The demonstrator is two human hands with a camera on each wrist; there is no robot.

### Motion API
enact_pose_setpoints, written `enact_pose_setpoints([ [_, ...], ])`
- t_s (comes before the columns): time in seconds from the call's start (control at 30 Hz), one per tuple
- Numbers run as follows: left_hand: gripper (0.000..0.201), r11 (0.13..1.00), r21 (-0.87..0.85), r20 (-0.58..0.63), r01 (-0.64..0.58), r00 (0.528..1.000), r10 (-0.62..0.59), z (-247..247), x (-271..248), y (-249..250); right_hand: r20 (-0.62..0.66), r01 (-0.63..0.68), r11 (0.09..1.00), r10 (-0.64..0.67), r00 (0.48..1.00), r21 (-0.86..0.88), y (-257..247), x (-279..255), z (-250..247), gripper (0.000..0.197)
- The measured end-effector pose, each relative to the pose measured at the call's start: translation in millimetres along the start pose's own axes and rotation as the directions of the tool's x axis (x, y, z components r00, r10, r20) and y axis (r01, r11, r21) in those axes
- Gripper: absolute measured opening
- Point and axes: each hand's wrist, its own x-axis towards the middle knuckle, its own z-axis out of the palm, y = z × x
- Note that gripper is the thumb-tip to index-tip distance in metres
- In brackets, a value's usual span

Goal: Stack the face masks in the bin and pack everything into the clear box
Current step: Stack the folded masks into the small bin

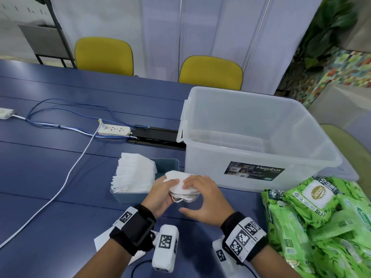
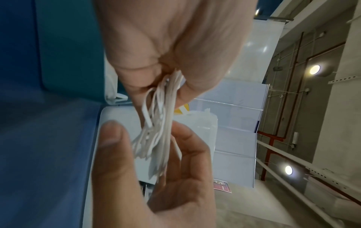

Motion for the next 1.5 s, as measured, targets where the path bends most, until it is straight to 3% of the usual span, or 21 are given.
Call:
enact_pose_setpoints([
  [0.17, 0.023, 0.999, 0.019, -0.048, -0.026, 0.998, 0.027, -12, -2, 18, 0.040, 0.082, 0.983, -0.077, 0.996, -0.161, -13, 31, 16, 0.034],
  [0.27, 0.024, 0.999, -0.050, -0.043, -0.004, 0.999, 0.002, -18, -2, 33, 0.038, 0.056, 0.973, -0.049, 0.998, -0.222, -22, 56, 22, 0.035],
  [0.37, 0.031, 0.997, -0.078, -0.074, 0.001, 0.997, -0.007, -28, -3, 51, 0.013, -0.012, 0.991, 0.013, 1.000, -0.136, -23, 81, 25, 0.029],
  [0.5, 0.040, 0.999, 0.010, -0.135, -0.033, 0.990, 0.034, -54, -3, 68, -0.106, -0.264, 0.957, 0.276, 0.955, 0.120, -22, 110, 29, 0.024],
  [0.67, 0.030, 0.978, 0.191, -0.239, -0.086, 0.962, 0.131, -77, 3, 72, -0.107, -0.481, 0.855, 0.506, 0.856, 0.193, -11, 126, 51, 0.025],
  [0.8, 0.021, 0.944, 0.317, -0.240, -0.086, 0.956, 0.168, -87, 5, 64, -0.108, -0.573, 0.793, 0.601, 0.792, 0.205, 1, 134, 75, 0.022],
  [0.87, 0.018, 0.921, 0.376, -0.214, -0.100, 0.958, 0.191, -89, 7, 61, -0.099, -0.570, 0.808, 0.586, 0.804, 0.150, 7, 136, 86, 0.019],
  [0.97, 0.017, 0.876, 0.467, -0.152, -0.124, 0.964, 0.218, -94, 8, 60, -0.019, -0.544, 0.837, 0.544, 0.839, -0.065, 14, 137, 97, 0.030],
  [1.07, 0.019, 0.859, 0.495, -0.121, -0.131, 0.968, 0.218, -102, 8, 58, 0.116, -0.476, 0.823, 0.530, 0.840, -0.310, 14, 138, 103, 0.018],
  [1.13, 0.020, 0.860, 0.493, -0.116, -0.135, 0.969, 0.219, -106, 8, 57, 0.195, -0.429, 0.789, 0.550, 0.812, -0.441, 12, 140, 105, 0.027],
  [1.23, 0.022, 0.852, 0.500, -0.108, -0.155, 0.965, 0.238, -111, 7, 57, 0.216, -0.428, 0.728, 0.608, 0.764, -0.535, 9, 145, 105, 0.037],
  [1.5, 0.024, 0.840, 0.482, -0.136, -0.249, 0.926, 0.352, -136, -1, 66, 0.249, -0.451, 0.680, 0.673, 0.696, -0.578, 3, 150, 99, 0.049],
])
